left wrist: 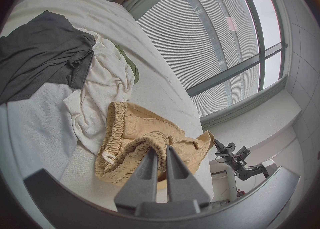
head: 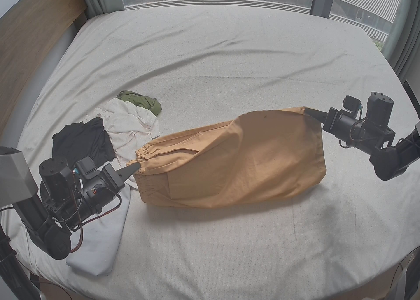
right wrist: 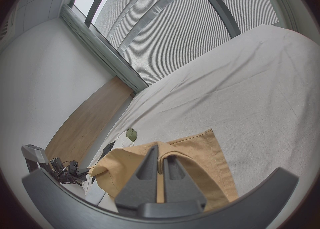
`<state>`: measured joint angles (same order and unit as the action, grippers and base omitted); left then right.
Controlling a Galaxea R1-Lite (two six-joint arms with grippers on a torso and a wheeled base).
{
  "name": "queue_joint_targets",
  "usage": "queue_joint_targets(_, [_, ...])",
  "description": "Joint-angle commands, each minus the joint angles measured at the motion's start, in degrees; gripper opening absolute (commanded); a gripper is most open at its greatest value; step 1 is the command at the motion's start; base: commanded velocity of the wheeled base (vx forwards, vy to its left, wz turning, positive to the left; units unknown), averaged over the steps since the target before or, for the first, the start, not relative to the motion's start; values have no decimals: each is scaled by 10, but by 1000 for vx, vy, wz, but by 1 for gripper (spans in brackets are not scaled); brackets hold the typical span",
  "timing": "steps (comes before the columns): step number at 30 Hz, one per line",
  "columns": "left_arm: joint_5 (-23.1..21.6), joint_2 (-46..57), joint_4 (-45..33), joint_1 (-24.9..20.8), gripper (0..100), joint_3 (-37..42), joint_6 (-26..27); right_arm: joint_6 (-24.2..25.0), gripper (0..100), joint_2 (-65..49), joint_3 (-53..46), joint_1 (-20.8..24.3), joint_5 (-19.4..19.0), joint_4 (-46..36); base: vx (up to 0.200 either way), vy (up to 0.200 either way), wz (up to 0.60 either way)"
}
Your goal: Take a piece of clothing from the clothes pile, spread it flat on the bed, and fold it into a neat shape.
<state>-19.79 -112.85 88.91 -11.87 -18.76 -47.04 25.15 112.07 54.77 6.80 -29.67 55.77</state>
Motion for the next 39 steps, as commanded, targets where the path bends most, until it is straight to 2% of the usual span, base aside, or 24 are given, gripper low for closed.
queue_joint_targets(1, [0,0,0,4,0,-2,-1,0,0,14,20,4,0,-1,0,0,0])
queue_joint_targets(4, [2,-2,0,4,0,-7,-1,-1,0,24,33,5,0,-2,0,0,0])
queue_joint_targets(10, [41,-26,0,1,0,-29,-1,-1,0,39,53,1,0,-2,0,0,0])
queue_joint_targets(22, [42,-40,1,-3,0,-50,-20,-1,0,61,75,0,1,-2,0,0,0])
queue_joint_targets(39, [43,-79,2,-3,0,-65,-13,-1,0,83,97,-2,1,-1,0,0,0])
